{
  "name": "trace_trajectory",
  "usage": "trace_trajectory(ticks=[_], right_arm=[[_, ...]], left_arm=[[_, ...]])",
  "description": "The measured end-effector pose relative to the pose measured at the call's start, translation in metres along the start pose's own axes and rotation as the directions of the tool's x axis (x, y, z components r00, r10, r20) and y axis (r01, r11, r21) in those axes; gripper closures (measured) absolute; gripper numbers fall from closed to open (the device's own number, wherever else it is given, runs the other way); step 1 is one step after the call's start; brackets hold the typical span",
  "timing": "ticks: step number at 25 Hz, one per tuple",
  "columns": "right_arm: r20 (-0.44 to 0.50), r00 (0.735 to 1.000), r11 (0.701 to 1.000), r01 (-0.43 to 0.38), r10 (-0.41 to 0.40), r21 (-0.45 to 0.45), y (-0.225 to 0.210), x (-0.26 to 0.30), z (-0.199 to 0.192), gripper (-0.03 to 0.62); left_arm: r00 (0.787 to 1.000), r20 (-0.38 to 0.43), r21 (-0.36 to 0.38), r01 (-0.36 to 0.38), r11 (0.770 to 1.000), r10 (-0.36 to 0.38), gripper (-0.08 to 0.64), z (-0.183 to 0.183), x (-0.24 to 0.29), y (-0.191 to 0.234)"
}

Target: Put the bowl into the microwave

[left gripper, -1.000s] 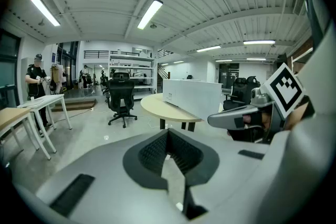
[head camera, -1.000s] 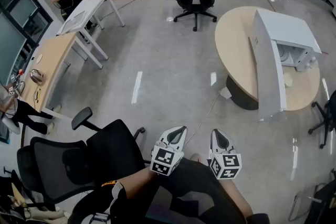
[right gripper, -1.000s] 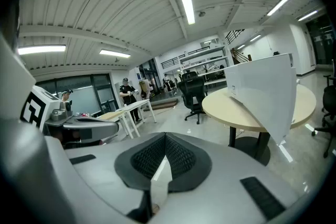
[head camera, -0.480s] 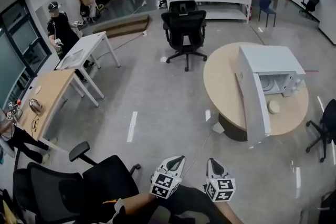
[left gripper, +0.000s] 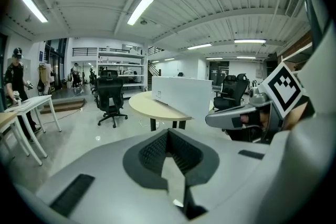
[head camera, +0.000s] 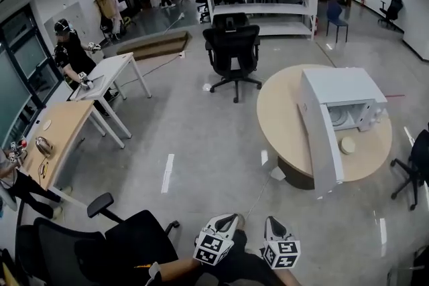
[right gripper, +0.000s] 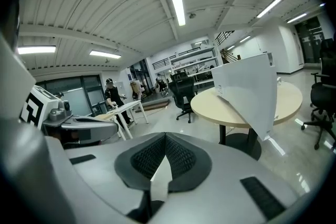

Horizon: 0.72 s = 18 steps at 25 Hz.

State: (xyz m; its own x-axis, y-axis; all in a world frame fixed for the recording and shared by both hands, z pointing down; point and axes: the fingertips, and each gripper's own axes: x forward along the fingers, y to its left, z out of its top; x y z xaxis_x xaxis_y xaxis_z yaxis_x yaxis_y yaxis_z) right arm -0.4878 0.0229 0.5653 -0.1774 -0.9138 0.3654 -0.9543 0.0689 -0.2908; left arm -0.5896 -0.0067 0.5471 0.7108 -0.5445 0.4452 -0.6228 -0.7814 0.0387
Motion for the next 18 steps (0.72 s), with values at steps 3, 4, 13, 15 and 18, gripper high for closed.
trace_trajectory(ticks=[3,4,13,15,18], right_arm=[[-0.008,1.0,1.0,0.01,-0.01,-0.006,-0.004,0.002,-0.002,0.577],[-0.007,1.0,1.0,0.018,-0.018,-0.008,-0.006,0.0,-0.001,0.577],[-0.005,0.996,0.996,0.091,-0.091,0.017,-0.021,-0.02,-0.005,0.577],[-0.015,0.995,0.995,0.095,-0.094,0.027,-0.024,-0.021,-0.012,0.577],[-0.02,0.996,0.996,0.084,-0.083,0.032,-0.028,-0.015,-0.017,0.577]], left_arm=[[1.0,0.003,-0.002,0.014,1.0,-0.014,0.514,-0.001,0.008,0.0],[1.0,0.005,0.0,0.023,1.0,-0.023,0.514,0.0,0.01,-0.001],[0.994,-0.003,0.028,0.113,0.993,-0.113,0.514,0.0,0.022,-0.028],[0.993,-0.011,0.035,0.12,0.992,-0.12,0.514,-0.002,0.023,-0.032],[0.994,-0.007,0.041,0.105,0.994,-0.105,0.514,0.003,0.026,-0.029]])
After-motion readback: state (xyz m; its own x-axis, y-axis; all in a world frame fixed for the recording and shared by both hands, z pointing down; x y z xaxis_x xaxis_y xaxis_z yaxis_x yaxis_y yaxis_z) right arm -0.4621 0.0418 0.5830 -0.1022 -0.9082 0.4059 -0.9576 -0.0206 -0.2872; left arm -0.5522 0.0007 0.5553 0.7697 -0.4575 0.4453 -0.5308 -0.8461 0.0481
